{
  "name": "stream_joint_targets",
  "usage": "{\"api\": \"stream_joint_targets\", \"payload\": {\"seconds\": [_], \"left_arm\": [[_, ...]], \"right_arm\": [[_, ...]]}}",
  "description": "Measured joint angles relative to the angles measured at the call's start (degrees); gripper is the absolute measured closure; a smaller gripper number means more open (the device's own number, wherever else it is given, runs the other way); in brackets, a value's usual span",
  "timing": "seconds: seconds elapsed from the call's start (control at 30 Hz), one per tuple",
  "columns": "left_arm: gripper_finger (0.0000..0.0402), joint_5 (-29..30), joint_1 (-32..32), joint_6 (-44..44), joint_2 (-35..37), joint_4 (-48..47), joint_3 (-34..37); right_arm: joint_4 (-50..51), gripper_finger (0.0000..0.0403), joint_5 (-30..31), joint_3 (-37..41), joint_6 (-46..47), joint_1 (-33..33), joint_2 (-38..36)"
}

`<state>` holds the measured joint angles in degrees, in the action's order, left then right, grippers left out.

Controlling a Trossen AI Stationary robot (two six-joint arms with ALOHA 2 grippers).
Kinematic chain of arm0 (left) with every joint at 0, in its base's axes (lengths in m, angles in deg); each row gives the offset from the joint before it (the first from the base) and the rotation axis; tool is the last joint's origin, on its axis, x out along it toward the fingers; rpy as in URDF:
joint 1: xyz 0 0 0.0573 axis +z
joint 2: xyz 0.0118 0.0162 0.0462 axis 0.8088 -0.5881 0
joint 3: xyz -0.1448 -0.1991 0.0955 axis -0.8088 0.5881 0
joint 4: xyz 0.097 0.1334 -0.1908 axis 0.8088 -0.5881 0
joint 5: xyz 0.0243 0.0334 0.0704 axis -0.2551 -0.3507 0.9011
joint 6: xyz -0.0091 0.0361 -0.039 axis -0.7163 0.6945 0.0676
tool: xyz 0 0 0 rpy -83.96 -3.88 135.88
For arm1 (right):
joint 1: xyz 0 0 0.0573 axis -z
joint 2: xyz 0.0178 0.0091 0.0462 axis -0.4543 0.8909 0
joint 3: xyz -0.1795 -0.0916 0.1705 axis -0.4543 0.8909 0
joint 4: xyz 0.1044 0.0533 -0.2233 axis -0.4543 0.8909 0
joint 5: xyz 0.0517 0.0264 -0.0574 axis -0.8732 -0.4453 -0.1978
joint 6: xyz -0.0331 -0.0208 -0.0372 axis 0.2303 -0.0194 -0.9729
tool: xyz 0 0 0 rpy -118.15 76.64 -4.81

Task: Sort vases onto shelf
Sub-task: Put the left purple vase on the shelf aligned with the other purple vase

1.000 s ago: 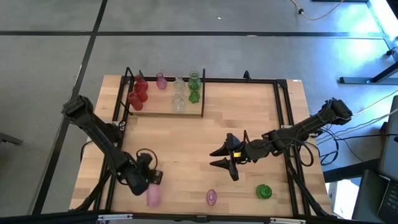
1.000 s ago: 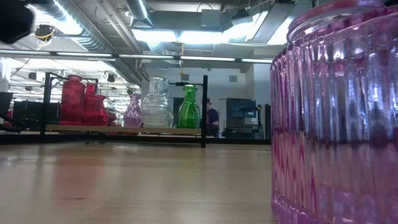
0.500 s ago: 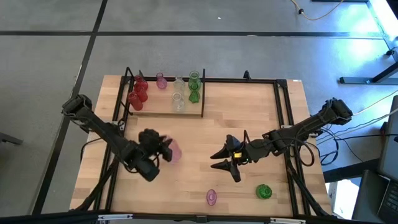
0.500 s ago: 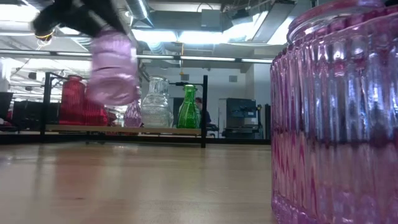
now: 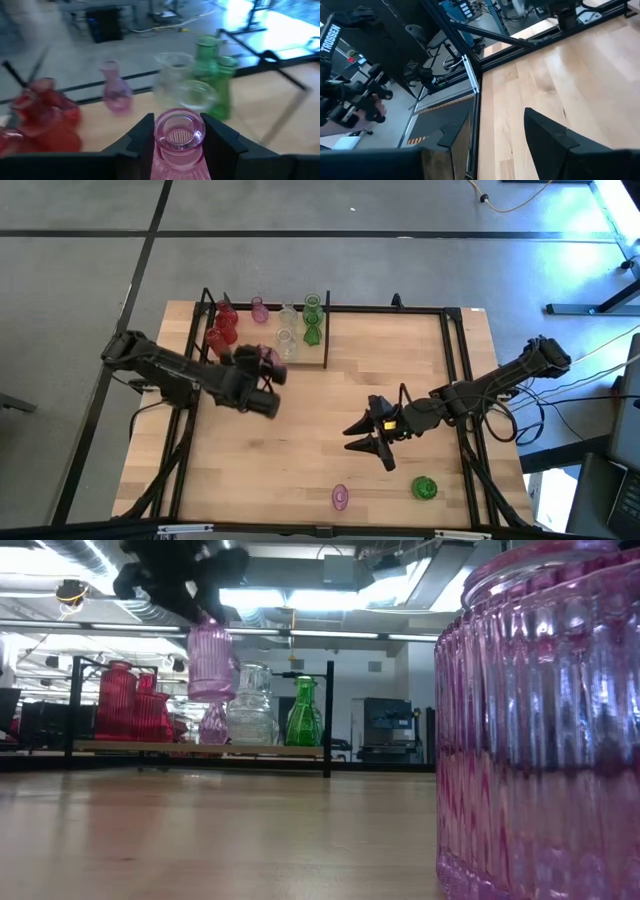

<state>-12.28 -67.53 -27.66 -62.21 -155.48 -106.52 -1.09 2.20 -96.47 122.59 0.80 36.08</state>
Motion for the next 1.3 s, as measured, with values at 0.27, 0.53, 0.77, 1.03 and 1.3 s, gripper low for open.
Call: {"api": "stream_joint_targets", "payload": {"seconds": [0.27, 0.53, 0.77, 1.03, 1.3], "left_arm": [[0.0277, -0.98, 8.08, -2.40, 0.00, -6.22, 0.00], [0.0277, -3.45, 15.56, -5.83, 0.00, -6.43, 2.42], [0.0277, -2.62, 16.93, -8.94, -0.02, -4.56, 5.90], [0.0277, -1.75, 18.80, -2.96, -0.04, 0.99, 8.08], [0.0277, -2.41, 20.70, 0.75, -0.04, 5.63, 10.29]], "right_arm": [[0.63, 0.0235, -1.04, 0.00, 0.59, 0.00, -1.16], [0.63, 0.0235, 0.28, 0.00, 0.61, 0.00, -1.27], [0.44, 0.0235, 0.77, 0.00, 0.61, 0.00, -1.28], [0.40, 0.0235, 0.77, 0.00, 0.61, 0.00, -1.27], [-0.08, 0.0235, 0.71, 0.00, 1.68, 0.00, -1.27]]}}
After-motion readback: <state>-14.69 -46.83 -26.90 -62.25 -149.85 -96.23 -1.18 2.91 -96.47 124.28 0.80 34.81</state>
